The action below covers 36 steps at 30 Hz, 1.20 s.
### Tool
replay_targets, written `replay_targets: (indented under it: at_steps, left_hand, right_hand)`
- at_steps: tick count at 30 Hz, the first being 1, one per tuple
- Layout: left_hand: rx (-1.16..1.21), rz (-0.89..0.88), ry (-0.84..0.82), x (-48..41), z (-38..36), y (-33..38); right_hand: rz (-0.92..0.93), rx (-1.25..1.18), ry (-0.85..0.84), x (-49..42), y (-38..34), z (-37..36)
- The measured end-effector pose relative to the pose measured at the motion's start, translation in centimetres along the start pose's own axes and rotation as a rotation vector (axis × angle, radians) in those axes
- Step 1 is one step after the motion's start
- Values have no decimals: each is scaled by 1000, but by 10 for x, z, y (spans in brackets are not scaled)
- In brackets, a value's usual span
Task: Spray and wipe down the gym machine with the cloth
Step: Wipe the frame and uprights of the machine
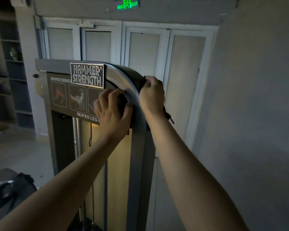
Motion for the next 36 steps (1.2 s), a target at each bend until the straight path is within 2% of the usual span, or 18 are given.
replay_targets:
  at_steps: [4, 8, 11, 13, 15, 16, 19, 21, 25, 28, 30, 31, 33, 34, 36]
  left_hand:
    - [88, -12, 113, -41, 13, -4]
    - [151, -115, 194, -85, 23, 2]
    - [269, -169, 187, -106, 32, 9]
    - [289, -221, 122, -114, 32, 21]
    - [183, -263, 42, -122, 26, 27]
    - [99, -265, 12, -125, 22, 26]
    - [-193, -290, -43, -135, 19, 16]
    - [-284, -275, -57, -146, 24, 6]
    - [-355, -140, -21, -167, 49, -22]
    - [-446, 5, -28, -190, 67, -53]
    - [-570, 17, -55, -201, 68, -55]
    - [-573, -40, -82, -204, 64, -47]
    - [-402, -212, -150, -195, 53, -25]
    - [-259, -216, -179, -188, 52, -16]
    - [-112, -95, -196, -183, 52, -20]
  right_hand:
    - [193, 212, -196, -34, -41, -29]
    - [314, 318, -376, -61, -83, -65]
    - [193, 15, -435, -73, -102, -84]
    - [34, -297, -355, -75, -105, -82]
    - [-35, -478, -253, -75, -103, -73]
    - [-6, -450, -230, -74, -102, -66]
    - [186, -109, -163, -75, -95, -39]
    - [234, 69, -105, -76, -85, -28]
    - [208, 268, -226, -57, -70, -50]
    - [252, 393, -250, -48, -74, -64]
    - [274, 442, -273, -46, -79, -70]
    - [284, 454, -279, -46, -84, -74]
    - [292, 490, -312, -49, -88, -84]
    - [282, 508, -322, -51, -89, -89]
    - [268, 555, -315, -52, -92, -97]
Point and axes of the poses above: each hand's wrist, its own x-axis away from the middle knuckle, its own z-axis out of the back of the hand, y = z × x, the point moved 6 cm from there along -x, towards the middle knuckle, and after that the axes turned 8 degrees about z, right-handed, at the moved point
